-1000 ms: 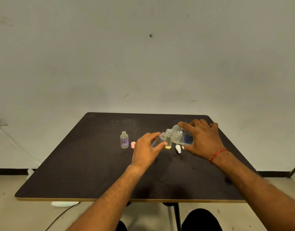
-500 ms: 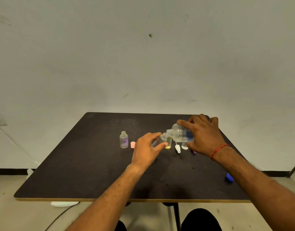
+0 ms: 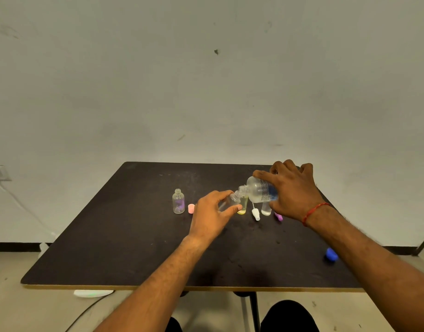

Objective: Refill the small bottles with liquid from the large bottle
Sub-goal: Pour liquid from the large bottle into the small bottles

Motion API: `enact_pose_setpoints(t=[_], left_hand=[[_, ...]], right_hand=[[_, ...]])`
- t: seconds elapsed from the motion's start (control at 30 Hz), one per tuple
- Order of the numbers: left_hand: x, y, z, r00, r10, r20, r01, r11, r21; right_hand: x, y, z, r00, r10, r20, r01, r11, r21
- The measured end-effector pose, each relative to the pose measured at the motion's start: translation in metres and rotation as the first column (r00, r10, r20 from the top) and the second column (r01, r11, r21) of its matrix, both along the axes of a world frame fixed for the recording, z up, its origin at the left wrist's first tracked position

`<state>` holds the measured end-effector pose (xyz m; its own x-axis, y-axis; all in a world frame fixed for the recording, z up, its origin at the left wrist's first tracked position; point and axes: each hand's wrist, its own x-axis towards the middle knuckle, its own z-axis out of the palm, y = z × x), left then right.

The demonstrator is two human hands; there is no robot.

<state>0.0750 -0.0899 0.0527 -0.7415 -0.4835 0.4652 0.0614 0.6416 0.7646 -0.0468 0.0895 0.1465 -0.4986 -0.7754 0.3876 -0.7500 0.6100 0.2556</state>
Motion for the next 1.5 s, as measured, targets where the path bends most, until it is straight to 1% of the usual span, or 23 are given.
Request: enact_pose_setpoints(t=[0.8, 1.5], left_hand=[[-0.0034, 0.0014, -0.0005, 1.000, -0.010, -0.006, 0.010, 1.000, 0.021], [-0.0022, 0.0020, 0.0018, 1.000, -0.014, -0.020, 0.015, 1.000, 0.022]], right_hand=[[-0.0041, -0.0016, 0.0034, 0.998, 0.004, -0.070, -0.003, 1.000, 0.012], [-0.0045, -0.0021, 0.0052, 0.997, 0.010, -0.078, -0.009, 1.000, 0.013]])
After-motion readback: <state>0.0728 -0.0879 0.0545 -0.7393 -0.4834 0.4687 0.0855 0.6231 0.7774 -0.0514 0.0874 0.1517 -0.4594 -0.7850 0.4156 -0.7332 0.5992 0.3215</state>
